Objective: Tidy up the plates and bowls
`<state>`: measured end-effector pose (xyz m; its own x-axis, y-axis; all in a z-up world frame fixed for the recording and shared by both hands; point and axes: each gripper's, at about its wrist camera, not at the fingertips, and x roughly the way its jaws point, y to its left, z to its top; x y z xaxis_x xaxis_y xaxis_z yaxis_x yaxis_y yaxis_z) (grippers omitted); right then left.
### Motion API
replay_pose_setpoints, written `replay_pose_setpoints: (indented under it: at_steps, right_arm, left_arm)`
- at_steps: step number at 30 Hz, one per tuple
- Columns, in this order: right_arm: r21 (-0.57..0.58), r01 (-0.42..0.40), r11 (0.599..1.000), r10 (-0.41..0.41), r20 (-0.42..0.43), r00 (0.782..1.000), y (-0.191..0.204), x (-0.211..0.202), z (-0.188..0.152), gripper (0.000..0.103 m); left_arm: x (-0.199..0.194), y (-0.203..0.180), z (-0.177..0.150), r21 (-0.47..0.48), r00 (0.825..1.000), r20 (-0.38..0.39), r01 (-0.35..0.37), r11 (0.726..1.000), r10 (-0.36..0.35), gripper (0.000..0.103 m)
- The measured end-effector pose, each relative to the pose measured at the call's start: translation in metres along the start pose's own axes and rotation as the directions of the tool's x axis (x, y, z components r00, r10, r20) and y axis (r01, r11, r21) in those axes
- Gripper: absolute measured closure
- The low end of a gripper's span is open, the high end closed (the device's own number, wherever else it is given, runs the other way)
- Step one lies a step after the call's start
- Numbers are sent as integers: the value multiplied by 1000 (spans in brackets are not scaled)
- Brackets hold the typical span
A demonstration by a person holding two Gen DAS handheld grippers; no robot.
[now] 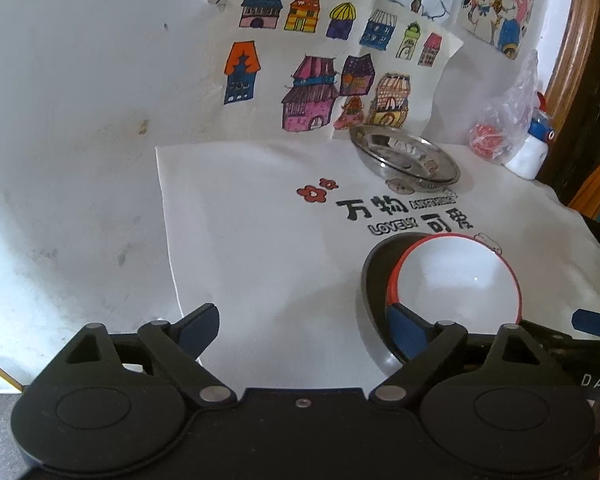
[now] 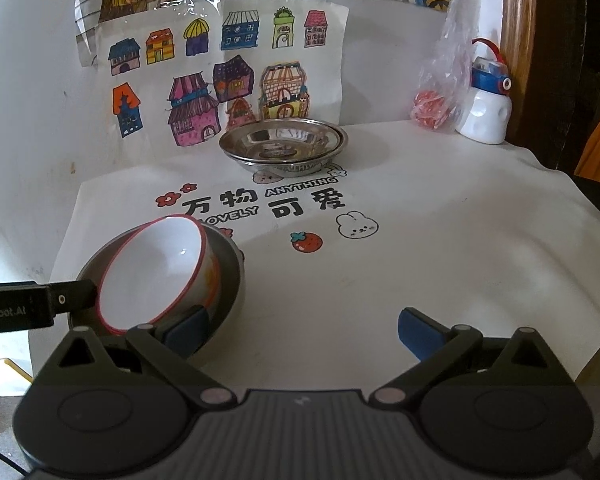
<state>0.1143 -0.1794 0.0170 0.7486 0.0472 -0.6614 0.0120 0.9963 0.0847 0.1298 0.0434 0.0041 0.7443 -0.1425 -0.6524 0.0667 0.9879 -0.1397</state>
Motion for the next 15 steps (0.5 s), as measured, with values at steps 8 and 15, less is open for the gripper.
replay_pose_setpoints:
  at_steps: [8, 15]
  right_arm:
    - [22, 3, 1000, -3, 10, 1000, -2, 3, -2, 0]
    - [50, -5, 999, 4, 14, 1000, -1, 3, -7, 9]
  left_arm:
    - [7, -3, 0, -1, 1000, -22, 11, 1000, -11, 19]
    - [8, -7, -1, 3, 1000, -3, 25, 1000, -25, 36]
